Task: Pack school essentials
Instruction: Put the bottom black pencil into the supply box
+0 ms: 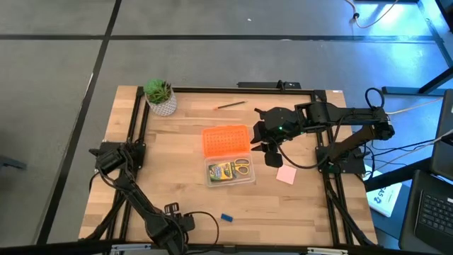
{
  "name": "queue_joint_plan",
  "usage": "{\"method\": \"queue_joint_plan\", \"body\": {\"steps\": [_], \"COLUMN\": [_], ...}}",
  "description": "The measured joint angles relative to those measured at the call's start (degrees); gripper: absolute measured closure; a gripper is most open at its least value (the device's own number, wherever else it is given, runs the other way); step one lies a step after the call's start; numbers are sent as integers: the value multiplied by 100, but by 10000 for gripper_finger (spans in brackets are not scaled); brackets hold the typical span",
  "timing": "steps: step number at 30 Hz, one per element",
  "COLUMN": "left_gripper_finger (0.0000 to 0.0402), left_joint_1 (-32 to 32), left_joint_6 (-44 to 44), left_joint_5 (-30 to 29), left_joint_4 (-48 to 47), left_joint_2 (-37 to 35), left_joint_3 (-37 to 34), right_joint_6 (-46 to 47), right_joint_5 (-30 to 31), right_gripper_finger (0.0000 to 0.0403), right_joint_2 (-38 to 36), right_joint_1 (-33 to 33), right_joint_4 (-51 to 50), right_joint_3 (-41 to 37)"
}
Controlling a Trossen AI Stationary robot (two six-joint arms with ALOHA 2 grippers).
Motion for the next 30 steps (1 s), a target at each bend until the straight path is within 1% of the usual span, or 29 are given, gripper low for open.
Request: {"method": "queue_joint_plan", "body": {"steps": [6,16,19,22,30], "left_gripper_finger": [266,271,278,295,366], "left_joint_1": [1,27,56,58,60], "left_joint_6": [-3,141,141,143,145], "left_joint_5": [-138,-88,-70,-77,-75], "left_joint_4": [-2,124,133,131,141], "left_joint_2": [2,125,111,114,124], "left_joint_3": [0,15,15,15,11], "right_joint_6": [-11,-2,0,0,0], "right_joint_5": [0,0,2,1,1], "right_gripper_finger": [286,286,286,286,286], "right_joint_2": [0,0,0,0,0], "right_joint_1": [1,1,1,1,0], "right_joint_4": [0,0,2,2,2], "right_joint_3": [0,0,0,0,0]}}
